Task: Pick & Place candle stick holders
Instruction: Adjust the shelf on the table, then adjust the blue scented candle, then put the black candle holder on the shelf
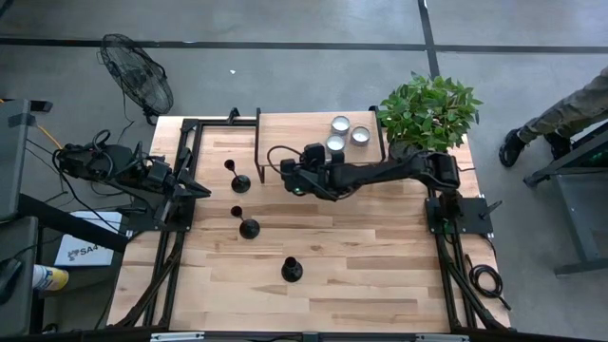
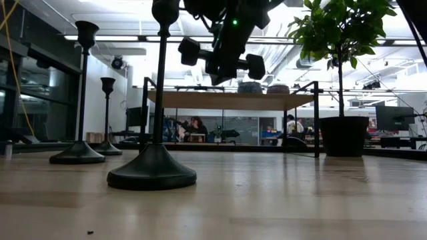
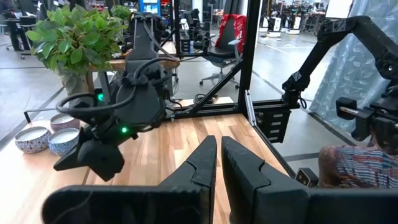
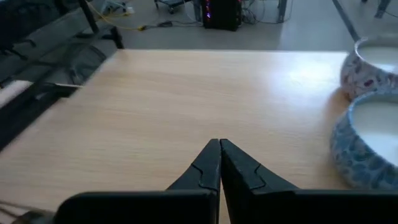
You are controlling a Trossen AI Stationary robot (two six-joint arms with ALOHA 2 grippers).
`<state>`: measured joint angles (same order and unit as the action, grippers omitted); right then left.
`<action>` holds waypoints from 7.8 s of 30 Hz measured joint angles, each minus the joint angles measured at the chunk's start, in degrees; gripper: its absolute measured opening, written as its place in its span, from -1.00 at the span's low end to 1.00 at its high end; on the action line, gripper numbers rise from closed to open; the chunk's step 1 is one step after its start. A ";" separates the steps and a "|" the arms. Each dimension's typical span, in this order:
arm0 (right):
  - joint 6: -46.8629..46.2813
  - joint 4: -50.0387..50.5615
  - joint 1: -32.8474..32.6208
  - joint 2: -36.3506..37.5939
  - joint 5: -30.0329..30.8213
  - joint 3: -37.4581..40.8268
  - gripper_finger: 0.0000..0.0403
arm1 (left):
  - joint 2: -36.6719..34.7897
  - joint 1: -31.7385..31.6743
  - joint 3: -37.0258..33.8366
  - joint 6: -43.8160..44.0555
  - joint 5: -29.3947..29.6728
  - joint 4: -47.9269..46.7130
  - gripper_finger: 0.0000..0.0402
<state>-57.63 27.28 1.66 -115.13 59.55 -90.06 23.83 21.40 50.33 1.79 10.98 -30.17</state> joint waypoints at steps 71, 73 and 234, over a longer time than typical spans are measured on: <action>-23.60 33.18 -0.19 2.53 -3.02 0.13 -1.00 | -0.01 0.00 0.00 0.00 0.01 0.00 -0.87; -23.58 33.91 -0.19 2.53 -3.20 0.13 -1.00 | 0.00 0.01 0.00 0.01 0.00 0.00 -0.87; 53.13 -26.07 -23.01 7.05 -20.83 30.42 -0.93 | 0.00 0.00 0.00 0.00 0.00 0.00 -0.87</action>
<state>-4.50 1.21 -21.35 -108.07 38.72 -59.64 23.83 21.40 50.33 1.79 10.98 -30.17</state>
